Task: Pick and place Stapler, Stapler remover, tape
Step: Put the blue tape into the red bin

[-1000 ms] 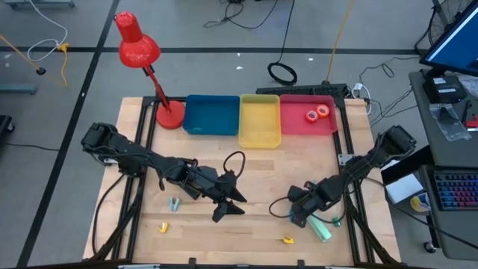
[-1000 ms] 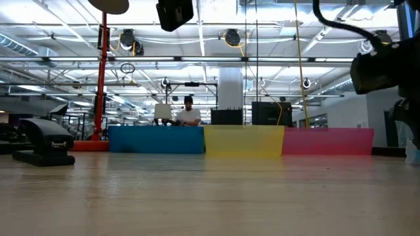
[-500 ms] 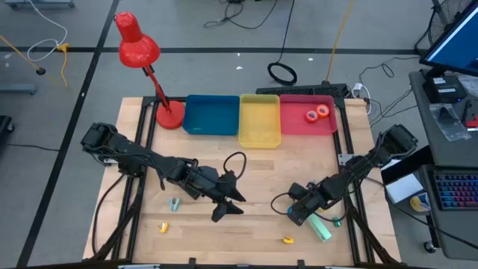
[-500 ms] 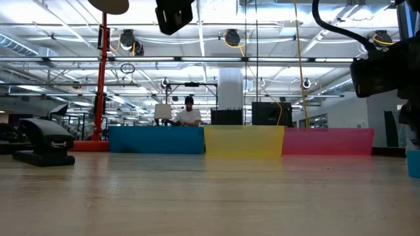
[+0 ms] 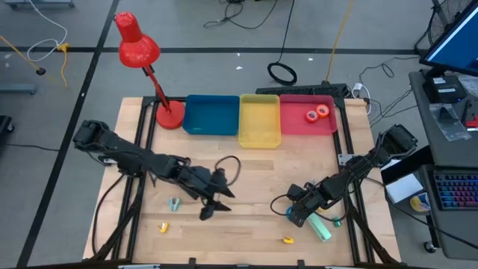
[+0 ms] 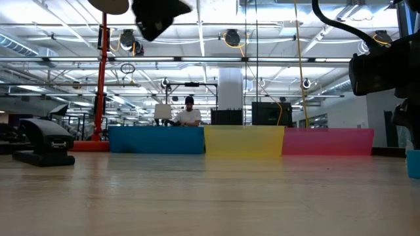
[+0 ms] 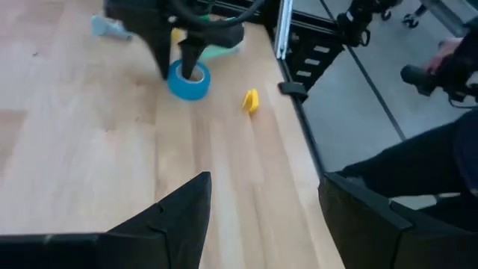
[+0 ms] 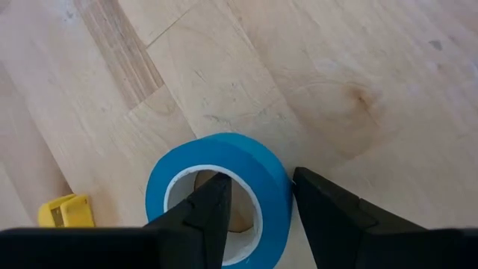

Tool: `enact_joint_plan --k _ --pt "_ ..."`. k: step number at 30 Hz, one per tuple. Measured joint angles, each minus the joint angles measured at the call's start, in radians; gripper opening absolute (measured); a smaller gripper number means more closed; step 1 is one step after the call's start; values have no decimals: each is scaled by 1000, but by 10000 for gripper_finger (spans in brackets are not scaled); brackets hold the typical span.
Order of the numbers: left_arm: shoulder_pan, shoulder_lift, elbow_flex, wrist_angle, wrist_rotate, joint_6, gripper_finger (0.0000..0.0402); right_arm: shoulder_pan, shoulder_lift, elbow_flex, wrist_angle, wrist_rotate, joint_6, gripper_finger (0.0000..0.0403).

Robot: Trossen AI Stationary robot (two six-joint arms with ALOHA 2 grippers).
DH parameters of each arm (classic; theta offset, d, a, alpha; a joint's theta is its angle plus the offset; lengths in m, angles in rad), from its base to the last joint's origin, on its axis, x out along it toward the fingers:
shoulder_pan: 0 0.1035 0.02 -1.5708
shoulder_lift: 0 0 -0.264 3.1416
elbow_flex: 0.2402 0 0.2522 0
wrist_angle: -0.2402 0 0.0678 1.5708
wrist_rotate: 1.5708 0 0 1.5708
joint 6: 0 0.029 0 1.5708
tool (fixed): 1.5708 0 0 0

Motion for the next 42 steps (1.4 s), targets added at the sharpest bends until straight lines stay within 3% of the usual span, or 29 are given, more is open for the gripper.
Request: enact_joint_plan --k 10,16,21,29,32,37,42 --pt "-14 -412 -396 163 -77 -8 246 -13 1 0 -6 -3 0 142" --pt "-29 -636 -583 180 -105 -11 246 -76 1 28 -33 -32 -29 105" --pt "-29 -785 -698 214 -110 -16 246 -139 4 121 -137 -35 -135 33" --pt "-29 -931 -807 241 -106 -20 246 -279 6 327 -379 22 -328 31" --pt "-29 -953 -820 239 -99 -20 246 -344 6 451 -550 117 -452 31" --pt "-29 -957 -821 235 -83 7 246 -495 4 629 -792 377 -634 31" --pt "-29 -957 -821 235 -83 11 246 -736 3 682 -804 541 -870 31"
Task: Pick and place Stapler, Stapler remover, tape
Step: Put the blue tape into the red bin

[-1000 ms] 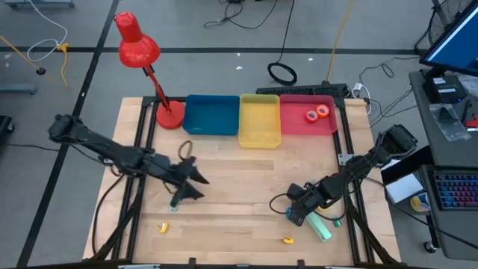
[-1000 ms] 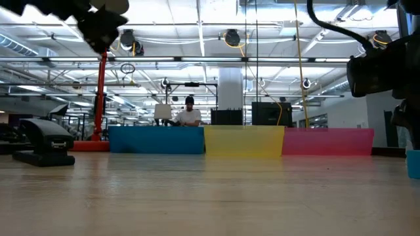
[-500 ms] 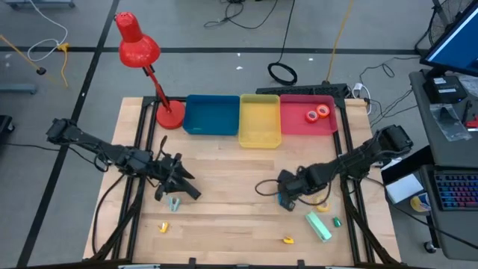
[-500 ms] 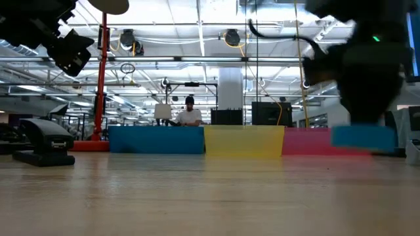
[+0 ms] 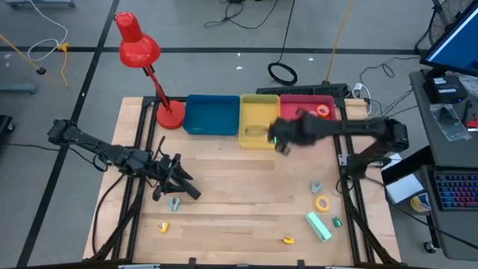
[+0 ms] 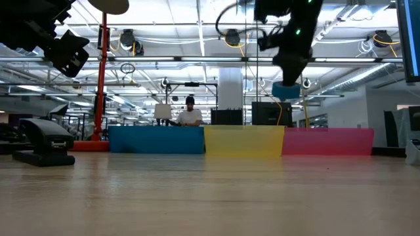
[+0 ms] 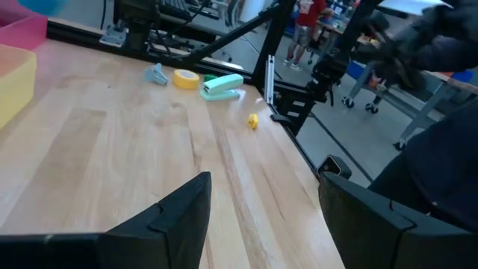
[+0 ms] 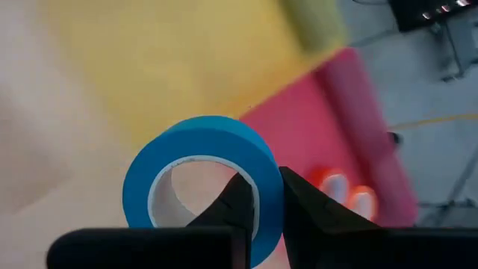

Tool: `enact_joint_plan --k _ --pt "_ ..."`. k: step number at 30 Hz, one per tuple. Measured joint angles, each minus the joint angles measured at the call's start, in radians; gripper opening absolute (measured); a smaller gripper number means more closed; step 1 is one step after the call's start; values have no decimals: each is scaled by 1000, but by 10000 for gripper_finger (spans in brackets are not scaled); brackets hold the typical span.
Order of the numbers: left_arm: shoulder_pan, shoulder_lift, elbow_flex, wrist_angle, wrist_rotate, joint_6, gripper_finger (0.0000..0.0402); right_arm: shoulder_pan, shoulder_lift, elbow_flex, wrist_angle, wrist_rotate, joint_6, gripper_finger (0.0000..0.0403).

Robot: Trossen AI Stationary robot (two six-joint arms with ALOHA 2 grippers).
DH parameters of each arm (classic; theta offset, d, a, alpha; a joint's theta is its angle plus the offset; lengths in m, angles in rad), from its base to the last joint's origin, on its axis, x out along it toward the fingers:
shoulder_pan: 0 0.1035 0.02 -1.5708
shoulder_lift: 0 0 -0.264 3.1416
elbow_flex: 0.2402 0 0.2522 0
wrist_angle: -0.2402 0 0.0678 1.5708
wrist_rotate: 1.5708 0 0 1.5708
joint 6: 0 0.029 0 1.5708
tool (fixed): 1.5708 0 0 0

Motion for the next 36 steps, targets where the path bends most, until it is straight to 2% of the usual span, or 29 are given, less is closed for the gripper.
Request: enact_joint_plan --k 5,10,14,21,36 --pt "0 0 0 0 0 -4 246 -276 1 0 133 -9 -255 31" --pt "0 0 0 -1 0 -15 246 -506 0 0 253 -123 -389 31" --pt "0 0 0 -1 -8 -16 246 -620 17 0 332 -275 -420 31" --pt "0 0 0 -1 -71 -17 246 -658 105 0 408 -391 -453 31" --pt "1 0 0 -1 -71 -73 246 -666 262 0 448 -359 -504 31"
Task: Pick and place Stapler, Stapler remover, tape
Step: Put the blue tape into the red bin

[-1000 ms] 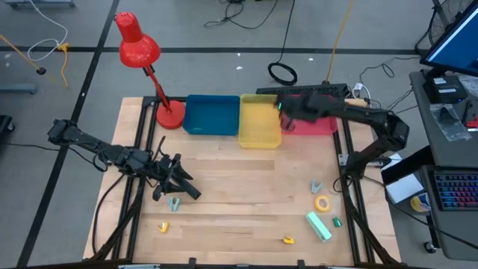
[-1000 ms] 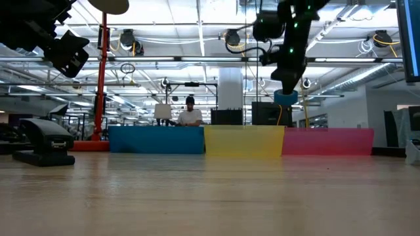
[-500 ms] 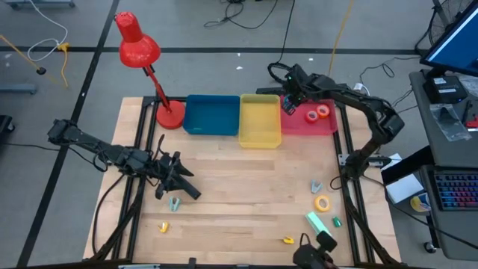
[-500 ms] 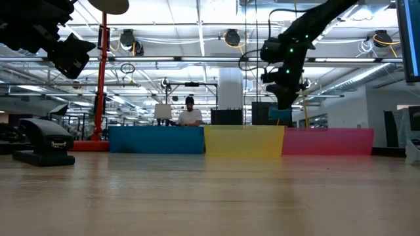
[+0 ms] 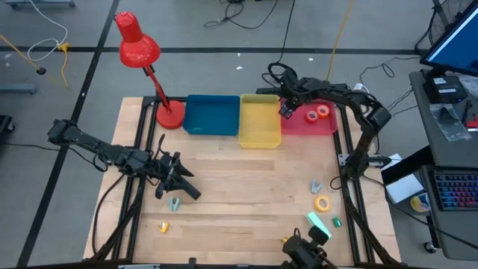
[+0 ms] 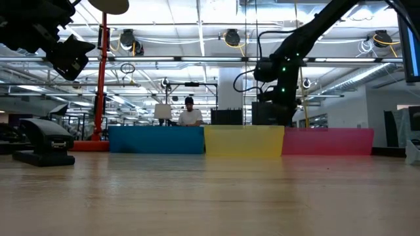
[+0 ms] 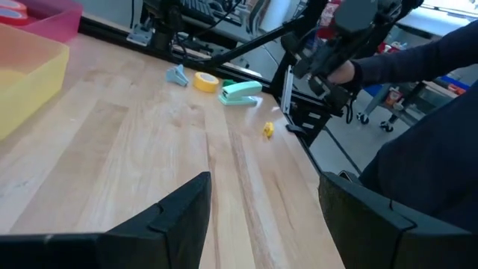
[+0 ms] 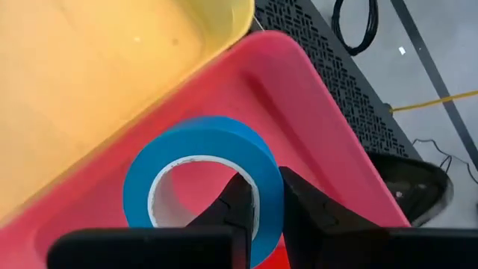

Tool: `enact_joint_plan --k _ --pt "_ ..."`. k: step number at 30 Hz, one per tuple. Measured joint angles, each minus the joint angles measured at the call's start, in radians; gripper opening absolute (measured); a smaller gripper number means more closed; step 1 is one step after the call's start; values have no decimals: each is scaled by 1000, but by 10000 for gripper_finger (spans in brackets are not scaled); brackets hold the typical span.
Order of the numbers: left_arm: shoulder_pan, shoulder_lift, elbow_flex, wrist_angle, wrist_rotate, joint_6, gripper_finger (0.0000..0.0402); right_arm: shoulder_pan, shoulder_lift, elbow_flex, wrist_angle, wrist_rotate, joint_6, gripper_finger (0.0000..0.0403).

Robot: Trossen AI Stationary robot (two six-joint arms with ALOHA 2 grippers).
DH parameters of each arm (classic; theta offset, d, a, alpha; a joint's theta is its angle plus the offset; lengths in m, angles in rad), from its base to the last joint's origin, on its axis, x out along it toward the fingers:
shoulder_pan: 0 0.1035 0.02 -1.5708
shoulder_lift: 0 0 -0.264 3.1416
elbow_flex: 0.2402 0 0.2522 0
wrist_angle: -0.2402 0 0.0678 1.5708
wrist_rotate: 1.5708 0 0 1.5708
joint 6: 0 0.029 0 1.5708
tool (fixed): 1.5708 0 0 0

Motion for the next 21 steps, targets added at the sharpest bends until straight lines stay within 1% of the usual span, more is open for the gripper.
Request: enact_joint_plan --k 3,5,7,10,12,21 --pt "0 0 0 0 0 -3 246 0 26 0 23 10 -4 31" --pt "0 0 0 0 0 -6 246 1 37 0 34 63 -12 32" --pt "0 0 0 -1 0 -10 246 1 40 0 49 88 -18 44" --pt "0 0 0 -1 0 -10 246 -2 40 0 59 74 -21 66" --pt "0 0 0 -1 0 -12 246 -1 40 0 73 73 -21 75" --pt "0 0 0 -1 1 -13 246 -1 40 0 92 72 -54 86"
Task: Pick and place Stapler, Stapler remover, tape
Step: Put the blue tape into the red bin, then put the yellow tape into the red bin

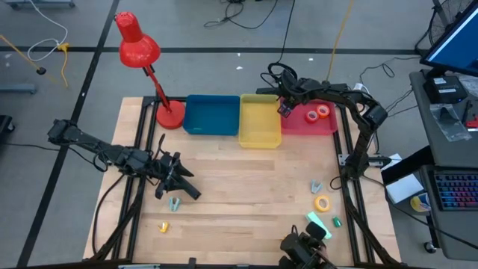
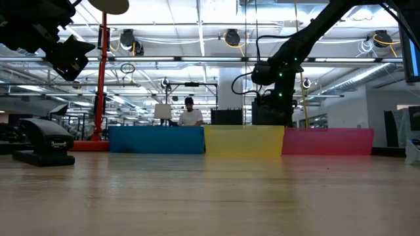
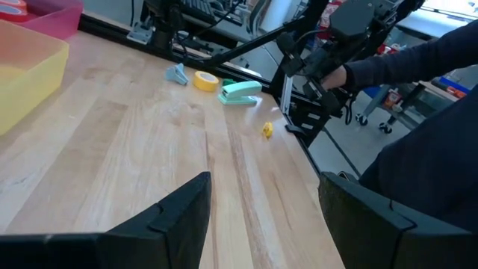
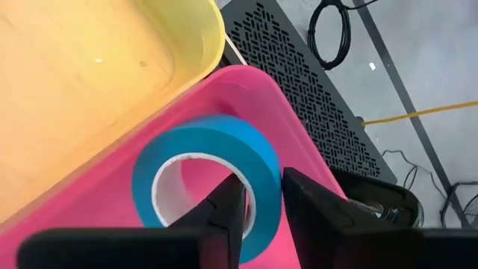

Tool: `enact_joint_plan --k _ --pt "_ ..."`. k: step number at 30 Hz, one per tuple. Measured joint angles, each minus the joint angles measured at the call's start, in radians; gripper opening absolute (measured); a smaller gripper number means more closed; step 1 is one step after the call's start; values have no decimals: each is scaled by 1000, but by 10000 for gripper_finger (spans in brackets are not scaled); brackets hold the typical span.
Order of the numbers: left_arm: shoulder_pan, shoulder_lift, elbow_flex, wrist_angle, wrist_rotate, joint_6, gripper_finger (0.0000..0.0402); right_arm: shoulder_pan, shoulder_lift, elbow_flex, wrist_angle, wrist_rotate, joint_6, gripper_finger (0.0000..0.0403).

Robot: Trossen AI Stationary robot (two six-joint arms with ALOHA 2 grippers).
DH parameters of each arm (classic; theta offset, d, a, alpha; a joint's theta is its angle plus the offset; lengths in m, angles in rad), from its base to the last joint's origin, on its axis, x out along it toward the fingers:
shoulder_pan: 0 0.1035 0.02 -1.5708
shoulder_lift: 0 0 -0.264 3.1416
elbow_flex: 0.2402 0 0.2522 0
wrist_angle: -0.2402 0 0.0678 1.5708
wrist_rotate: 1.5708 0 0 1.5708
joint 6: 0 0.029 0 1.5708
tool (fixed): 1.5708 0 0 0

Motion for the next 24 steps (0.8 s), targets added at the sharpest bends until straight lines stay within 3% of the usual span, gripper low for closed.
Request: enact_joint_plan --k 10,17,19,24 --pt "0 0 0 0 1 0 246 0 -10 0 -5 2 -59 161" --pt "0 0 0 0 2 1 246 80 -182 1 -165 -12 3 166" --pt "-1 0 0 0 7 8 246 125 -263 1 -263 -73 64 161" --pt "-1 1 0 -1 40 52 246 277 -460 1 -492 -342 230 154"
